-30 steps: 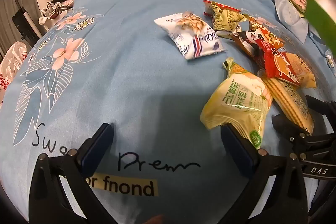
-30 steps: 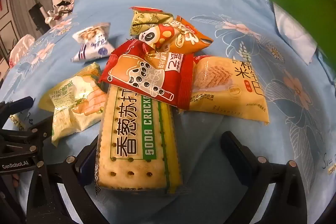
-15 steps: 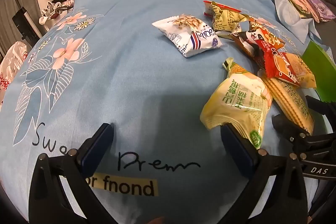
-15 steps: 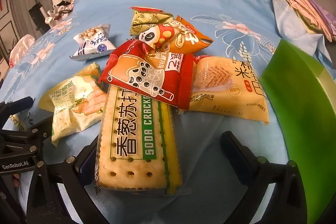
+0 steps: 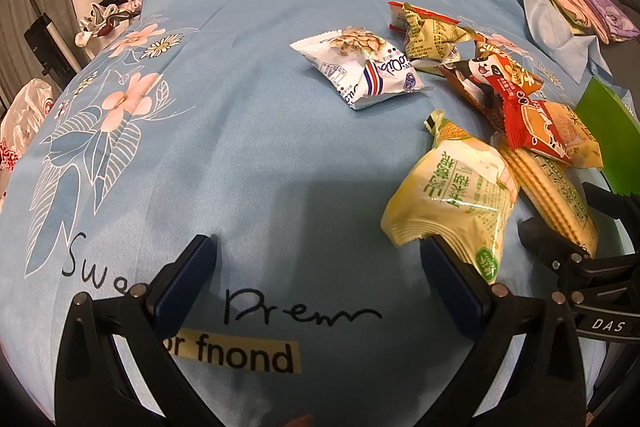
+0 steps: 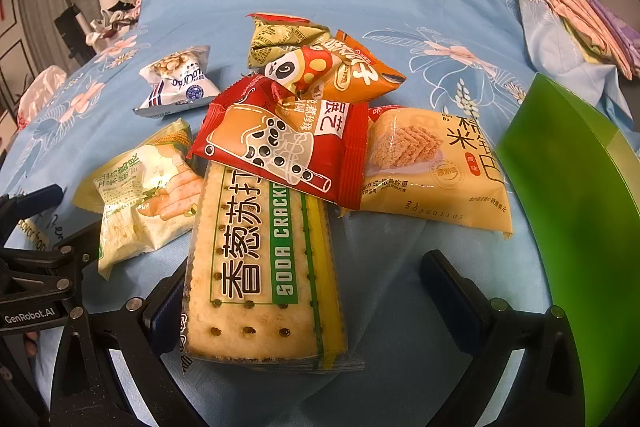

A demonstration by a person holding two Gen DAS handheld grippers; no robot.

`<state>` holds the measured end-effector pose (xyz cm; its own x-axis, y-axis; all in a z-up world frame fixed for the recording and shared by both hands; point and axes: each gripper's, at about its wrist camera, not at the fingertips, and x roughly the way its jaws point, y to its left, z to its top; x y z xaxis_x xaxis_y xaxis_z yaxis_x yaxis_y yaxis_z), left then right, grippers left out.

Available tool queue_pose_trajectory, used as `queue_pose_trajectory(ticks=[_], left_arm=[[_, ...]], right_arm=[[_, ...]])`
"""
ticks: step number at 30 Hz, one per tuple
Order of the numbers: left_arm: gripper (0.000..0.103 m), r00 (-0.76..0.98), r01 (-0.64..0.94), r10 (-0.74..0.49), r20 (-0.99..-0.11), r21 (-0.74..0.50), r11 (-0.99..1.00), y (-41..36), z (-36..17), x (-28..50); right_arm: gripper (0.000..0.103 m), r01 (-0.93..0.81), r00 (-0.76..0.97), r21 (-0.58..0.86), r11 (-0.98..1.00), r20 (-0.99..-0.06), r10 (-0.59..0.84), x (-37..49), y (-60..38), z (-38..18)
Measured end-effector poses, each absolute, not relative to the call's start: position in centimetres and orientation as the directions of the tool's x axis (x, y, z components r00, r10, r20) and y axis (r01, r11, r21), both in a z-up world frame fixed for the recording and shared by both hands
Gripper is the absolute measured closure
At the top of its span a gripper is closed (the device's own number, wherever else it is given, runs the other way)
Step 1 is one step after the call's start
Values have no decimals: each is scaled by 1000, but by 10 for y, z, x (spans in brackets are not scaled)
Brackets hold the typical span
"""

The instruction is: Organize snacks

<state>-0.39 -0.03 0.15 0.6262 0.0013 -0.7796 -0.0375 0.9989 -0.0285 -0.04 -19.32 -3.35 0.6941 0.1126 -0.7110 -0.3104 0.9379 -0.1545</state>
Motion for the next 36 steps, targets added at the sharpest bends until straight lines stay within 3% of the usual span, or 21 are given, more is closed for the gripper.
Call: queue_pose_trajectory(ticks=[36], left_arm=[[0,608,-29,-8,-794,-33,999,3,2,-3]], right_arm=[[0,-310,695,-159,937,-711,110,0,-193,-34]])
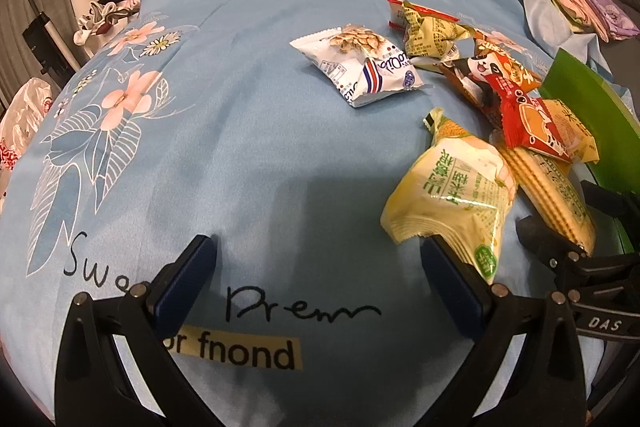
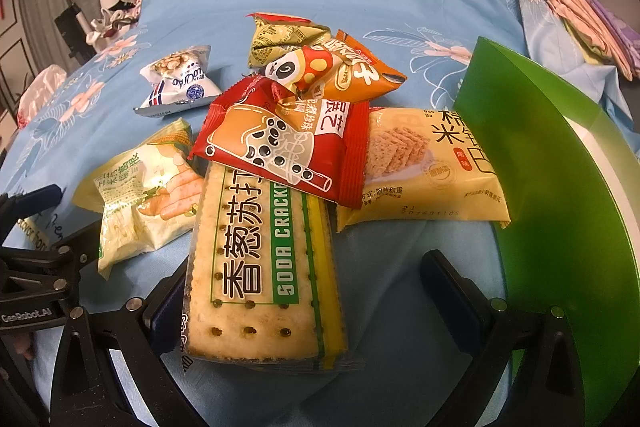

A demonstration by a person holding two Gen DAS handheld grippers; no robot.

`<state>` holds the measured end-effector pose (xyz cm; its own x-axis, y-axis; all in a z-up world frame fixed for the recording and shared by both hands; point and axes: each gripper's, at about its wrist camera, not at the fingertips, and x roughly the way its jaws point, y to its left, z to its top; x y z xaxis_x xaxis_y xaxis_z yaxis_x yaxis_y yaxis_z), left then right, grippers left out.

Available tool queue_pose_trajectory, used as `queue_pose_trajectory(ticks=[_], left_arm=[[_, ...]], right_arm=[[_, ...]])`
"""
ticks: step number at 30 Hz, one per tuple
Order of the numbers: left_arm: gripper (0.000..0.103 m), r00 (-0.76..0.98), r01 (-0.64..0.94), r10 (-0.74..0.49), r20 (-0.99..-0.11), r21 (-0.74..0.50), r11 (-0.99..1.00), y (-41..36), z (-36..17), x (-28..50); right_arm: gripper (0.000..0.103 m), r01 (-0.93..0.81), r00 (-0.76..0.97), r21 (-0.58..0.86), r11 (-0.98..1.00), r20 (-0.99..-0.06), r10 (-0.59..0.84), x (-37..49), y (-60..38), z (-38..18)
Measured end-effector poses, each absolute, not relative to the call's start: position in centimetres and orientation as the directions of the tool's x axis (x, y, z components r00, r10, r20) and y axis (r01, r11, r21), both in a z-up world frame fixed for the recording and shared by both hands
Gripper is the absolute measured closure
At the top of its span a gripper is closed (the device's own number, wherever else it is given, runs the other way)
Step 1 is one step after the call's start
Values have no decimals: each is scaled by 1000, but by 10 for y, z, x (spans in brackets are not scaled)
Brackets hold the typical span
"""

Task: Organize snacks
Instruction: 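Grasp the yellow-green corn snack bag with the right gripper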

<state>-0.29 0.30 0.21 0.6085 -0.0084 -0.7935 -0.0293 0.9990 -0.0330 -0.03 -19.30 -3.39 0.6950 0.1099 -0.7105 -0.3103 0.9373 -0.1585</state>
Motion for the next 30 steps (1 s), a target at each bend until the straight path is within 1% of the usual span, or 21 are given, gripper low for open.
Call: queue_pose_trajectory(ticks=[4,8,12,14,17,19,21,23,25,27,28,29,30], left_arm=[[2,574,-38,-23,-818,-55,998,7,7,-4],[3,567,-48,-67,-821,-114,992,16,23,-11],[3,601,-97,-84,-795,-176,980,32,54,-20],[3,603,-107,-100,-791,-205,973,34,71,-21],[7,629,-75,-133,-766,-230,970,35,101,-21],[9,639,-74,-131,-758,-230,970,37,118,-19],[9,646,-70,-154,-748,-259,963,40,127,-16],[10,644,-82,-190,-741,-314,946,44,127,-12],[15,628,-102,-226,-745,-367,925,44,118,-8],[20,584,-134,-262,-768,-410,902,37,97,-1],[28,561,-146,-278,-780,-423,894,34,90,2],[33,526,-153,-296,-798,-430,890,30,80,5],[38,494,-148,-318,-809,-439,886,24,71,8]], right_arm=[[0,-310,696,-159,937,-710,110,0,-193,-35],[0,-309,698,-161,937,-708,109,0,-193,-36],[0,-299,677,-155,942,-730,95,2,-192,-33],[0,-296,648,-125,947,-755,103,2,-192,-26],[0,-280,640,-44,959,-753,152,2,-196,-5],[0,-277,648,-37,960,-745,158,-2,-198,13],[0,-304,658,9,953,-722,216,-6,-198,39],[0,-325,656,73,943,-701,280,-5,-198,58],[0,-370,617,177,912,-687,384,3,-196,74],[1,-408,561,250,878,-691,457,17,-189,76],[6,-410,531,264,873,-710,463,26,-184,72],[19,-413,496,271,869,-733,465,35,-177,67],[25,-422,479,272,865,-743,468,35,-172,62]])
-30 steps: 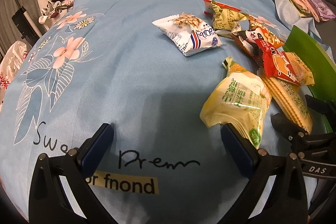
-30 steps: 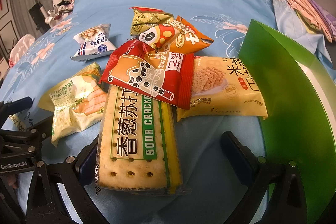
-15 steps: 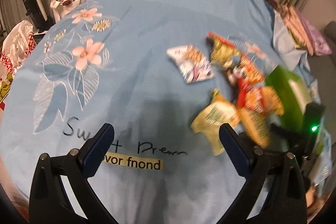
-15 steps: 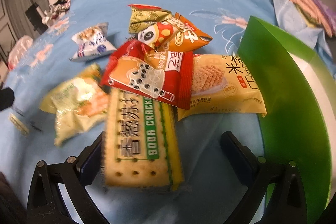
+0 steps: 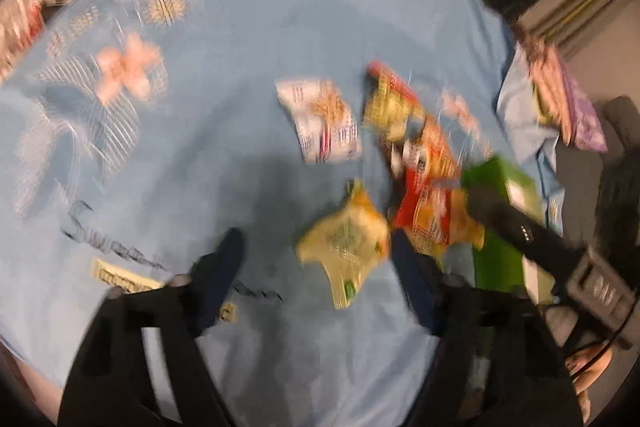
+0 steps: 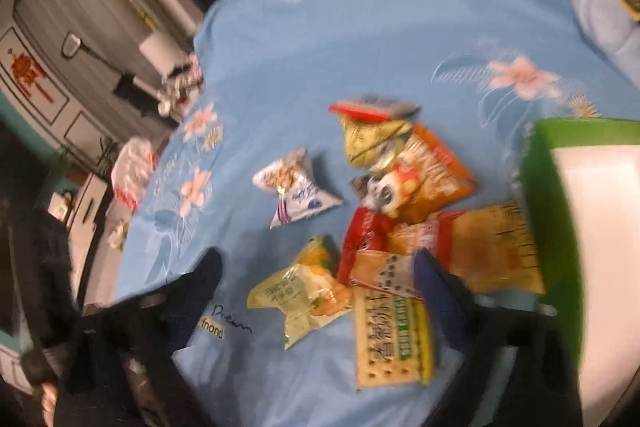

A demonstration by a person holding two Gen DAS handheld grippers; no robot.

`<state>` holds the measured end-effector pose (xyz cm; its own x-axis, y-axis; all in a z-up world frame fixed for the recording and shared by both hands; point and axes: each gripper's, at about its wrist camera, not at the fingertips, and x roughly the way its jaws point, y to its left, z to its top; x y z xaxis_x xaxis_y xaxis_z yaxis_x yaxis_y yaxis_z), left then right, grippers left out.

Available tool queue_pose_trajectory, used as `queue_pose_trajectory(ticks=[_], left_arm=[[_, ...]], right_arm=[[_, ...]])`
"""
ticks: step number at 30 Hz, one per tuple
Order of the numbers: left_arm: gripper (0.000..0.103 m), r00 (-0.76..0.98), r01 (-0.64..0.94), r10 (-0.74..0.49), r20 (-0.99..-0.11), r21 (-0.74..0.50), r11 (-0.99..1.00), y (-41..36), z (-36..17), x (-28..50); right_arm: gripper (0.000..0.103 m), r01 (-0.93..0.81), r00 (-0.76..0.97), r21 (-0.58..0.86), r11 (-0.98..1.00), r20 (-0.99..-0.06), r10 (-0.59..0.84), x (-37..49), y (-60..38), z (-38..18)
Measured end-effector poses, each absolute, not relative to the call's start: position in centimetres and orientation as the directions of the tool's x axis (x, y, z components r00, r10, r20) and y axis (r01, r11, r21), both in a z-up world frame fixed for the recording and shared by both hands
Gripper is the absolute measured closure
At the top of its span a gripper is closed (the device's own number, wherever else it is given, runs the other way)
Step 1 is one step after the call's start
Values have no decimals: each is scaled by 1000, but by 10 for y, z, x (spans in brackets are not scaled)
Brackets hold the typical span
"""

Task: Organize snacks
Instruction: 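Grasp the yellow-green corn snack bag with the right gripper, then carry the corn snack bag with the right gripper over the green box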

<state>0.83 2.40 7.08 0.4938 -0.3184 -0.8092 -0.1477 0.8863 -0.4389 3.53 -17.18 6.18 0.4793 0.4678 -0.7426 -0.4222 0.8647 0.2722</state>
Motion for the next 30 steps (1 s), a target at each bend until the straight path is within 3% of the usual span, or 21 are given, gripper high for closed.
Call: queue_pose_trajectory(ticks=[2,6,16,22,27,30], left_arm=[[40,474,-132,-359,-804,-467,874,16,62,11],[41,446,-151,-367,-816,-473,868,6,46,17],[43,418,-143,-348,-839,-439,887,-3,34,25],[49,434,-115,-289,-853,-370,922,-13,29,27],[50,456,-81,-287,-843,-360,929,-13,29,29],[57,462,-62,-293,-837,-360,931,-15,31,28]], right_arm=[[36,-452,412,306,838,-762,500,44,-156,46],[42,-440,301,351,827,-810,504,53,-143,16],[42,-445,279,273,853,-863,422,59,-127,-6],[42,-446,177,372,814,-855,488,65,-134,-22],[42,-459,207,368,809,-841,500,58,-136,-20],[49,-477,211,376,794,-829,519,54,-135,-18]])
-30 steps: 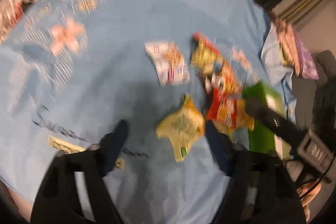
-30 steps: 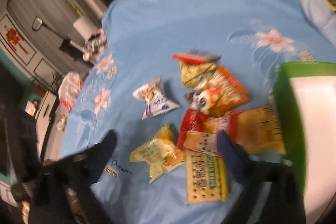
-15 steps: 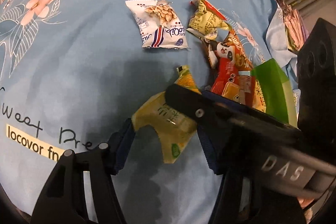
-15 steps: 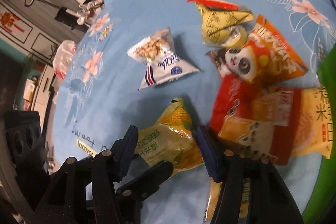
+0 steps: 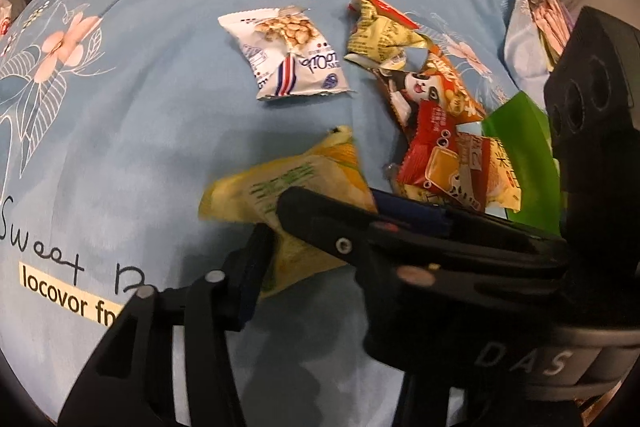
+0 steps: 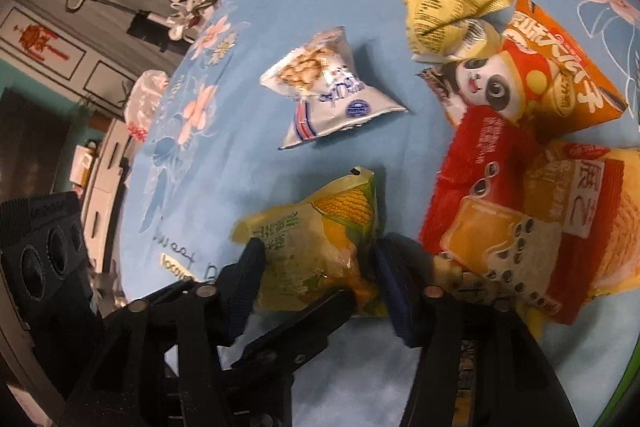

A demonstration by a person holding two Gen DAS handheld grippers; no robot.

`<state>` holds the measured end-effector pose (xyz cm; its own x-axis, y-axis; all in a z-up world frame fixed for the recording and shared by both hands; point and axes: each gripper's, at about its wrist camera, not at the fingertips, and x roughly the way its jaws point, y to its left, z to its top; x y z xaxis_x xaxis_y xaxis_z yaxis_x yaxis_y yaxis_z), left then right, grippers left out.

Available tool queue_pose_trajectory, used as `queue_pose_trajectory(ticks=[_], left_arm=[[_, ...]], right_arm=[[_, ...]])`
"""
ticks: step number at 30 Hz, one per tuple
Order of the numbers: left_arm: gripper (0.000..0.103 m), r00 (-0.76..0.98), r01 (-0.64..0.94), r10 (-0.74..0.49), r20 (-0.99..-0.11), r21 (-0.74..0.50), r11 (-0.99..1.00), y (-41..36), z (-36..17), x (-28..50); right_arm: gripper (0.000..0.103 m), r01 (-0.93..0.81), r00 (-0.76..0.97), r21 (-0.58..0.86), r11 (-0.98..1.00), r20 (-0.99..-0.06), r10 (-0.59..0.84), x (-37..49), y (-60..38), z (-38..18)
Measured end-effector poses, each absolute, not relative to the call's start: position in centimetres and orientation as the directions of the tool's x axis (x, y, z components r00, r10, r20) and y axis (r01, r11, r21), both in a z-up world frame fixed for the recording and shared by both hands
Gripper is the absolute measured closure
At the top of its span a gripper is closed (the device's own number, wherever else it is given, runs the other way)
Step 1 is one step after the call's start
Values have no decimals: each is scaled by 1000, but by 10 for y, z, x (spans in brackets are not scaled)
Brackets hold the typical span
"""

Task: Organize snacks
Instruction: 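Carry the corn snack bag with the right gripper over the green box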

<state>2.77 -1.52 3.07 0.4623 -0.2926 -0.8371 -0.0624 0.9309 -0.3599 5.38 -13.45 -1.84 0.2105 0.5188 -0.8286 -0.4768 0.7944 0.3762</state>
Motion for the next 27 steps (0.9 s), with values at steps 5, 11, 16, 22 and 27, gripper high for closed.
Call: queue_pose_trajectory(ticks=[5,11,16,22,27], left_arm=[[61,505,-30,-280,-817,-340,940,-19,40,24],[61,617,45,-274,-737,-315,948,-22,69,8],[61,688,93,-270,-674,-287,953,-28,92,-5],[61,727,171,-319,-608,-290,942,-44,116,-18],[61,728,247,-374,-574,-288,925,-69,138,-25]], right_arm=[[53,-483,251,389,784,-797,550,47,-138,-9],[53,-540,359,346,767,-730,582,28,-143,26],[53,-564,437,321,761,-667,604,9,-150,56],[53,-555,519,279,784,-621,588,-14,-166,83],[53,-503,579,270,821,-600,552,-26,-187,103]])
